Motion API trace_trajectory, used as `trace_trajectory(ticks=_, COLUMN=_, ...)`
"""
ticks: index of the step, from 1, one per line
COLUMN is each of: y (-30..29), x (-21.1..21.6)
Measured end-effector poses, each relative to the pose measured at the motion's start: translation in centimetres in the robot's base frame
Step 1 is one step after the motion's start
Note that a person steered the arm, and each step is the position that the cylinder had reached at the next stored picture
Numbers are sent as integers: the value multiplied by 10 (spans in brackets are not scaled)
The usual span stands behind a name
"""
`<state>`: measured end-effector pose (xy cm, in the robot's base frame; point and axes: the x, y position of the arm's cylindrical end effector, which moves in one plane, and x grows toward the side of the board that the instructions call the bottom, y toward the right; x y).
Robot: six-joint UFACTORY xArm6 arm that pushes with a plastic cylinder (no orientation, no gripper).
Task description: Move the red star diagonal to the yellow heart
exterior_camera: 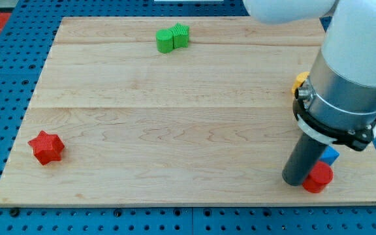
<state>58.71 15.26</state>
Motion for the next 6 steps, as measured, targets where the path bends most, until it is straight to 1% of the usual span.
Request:
trace_trajectory(ticks=1, y=-4, x=1)
trace_trajectory(ticks=2, y=-84, x=13)
trace_trajectory(ticks=4, y=-402, x=11)
trace_trajectory(ticks=5, y=-400, x=-52)
trace_trajectory(ticks=6, y=-314, x=-116)
